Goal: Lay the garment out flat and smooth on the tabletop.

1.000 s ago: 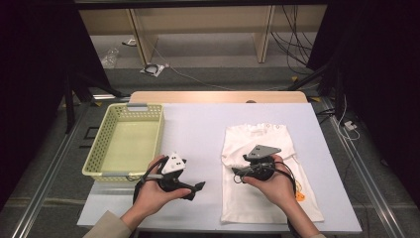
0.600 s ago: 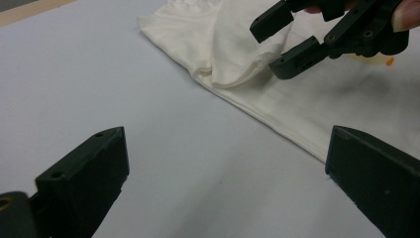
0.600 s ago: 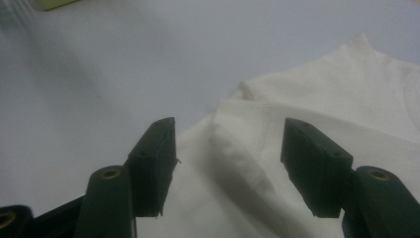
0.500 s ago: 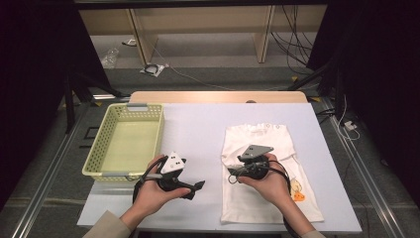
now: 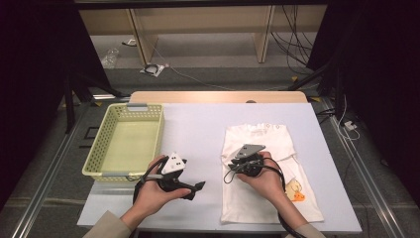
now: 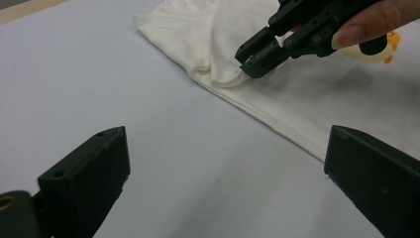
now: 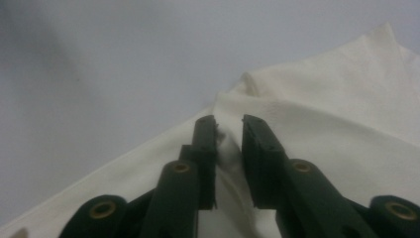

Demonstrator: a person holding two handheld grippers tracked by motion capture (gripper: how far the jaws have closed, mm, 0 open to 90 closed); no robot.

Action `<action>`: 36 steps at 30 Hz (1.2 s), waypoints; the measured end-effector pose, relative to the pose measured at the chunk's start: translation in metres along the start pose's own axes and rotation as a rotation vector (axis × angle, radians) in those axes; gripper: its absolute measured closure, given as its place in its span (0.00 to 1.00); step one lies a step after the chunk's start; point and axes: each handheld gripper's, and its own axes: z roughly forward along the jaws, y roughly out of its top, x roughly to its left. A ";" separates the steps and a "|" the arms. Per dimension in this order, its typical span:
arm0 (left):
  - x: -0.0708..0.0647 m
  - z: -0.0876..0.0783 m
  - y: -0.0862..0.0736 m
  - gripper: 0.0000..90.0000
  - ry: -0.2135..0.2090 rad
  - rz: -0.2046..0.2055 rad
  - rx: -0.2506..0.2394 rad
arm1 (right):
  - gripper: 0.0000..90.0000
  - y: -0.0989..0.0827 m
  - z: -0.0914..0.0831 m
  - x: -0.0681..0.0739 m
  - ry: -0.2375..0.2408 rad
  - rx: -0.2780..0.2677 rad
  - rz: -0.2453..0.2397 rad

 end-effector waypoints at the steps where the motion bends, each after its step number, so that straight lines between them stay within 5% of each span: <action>1: 0.000 0.000 0.000 0.04 -0.001 0.002 0.001 | 0.92 0.000 0.000 0.000 0.005 0.002 -0.001; 5: 0.000 0.000 0.000 0.04 0.000 0.002 -0.001 | 0.95 0.001 -0.005 -0.001 0.002 -0.022 0.021; 9: 0.000 -0.001 0.001 0.05 0.003 0.003 -0.003 | 0.95 0.004 -0.021 -0.008 -0.049 -0.097 0.059; 16: -0.001 -0.001 0.001 0.05 0.004 0.006 -0.007 | 0.95 0.001 -0.074 -0.045 -0.273 -0.270 0.174; 22: -0.002 -0.001 0.001 0.06 0.005 0.004 -0.008 | 0.95 -0.023 -0.121 -0.084 -0.450 -0.355 0.320; 26: -0.003 0.000 0.001 0.06 0.001 0.007 -0.006 | 0.95 -0.039 -0.138 -0.101 -0.499 -0.369 0.382; 36: -0.003 0.000 0.001 0.06 0.004 0.003 -0.010 | 0.95 -0.058 -0.156 -0.120 -0.565 -0.395 0.440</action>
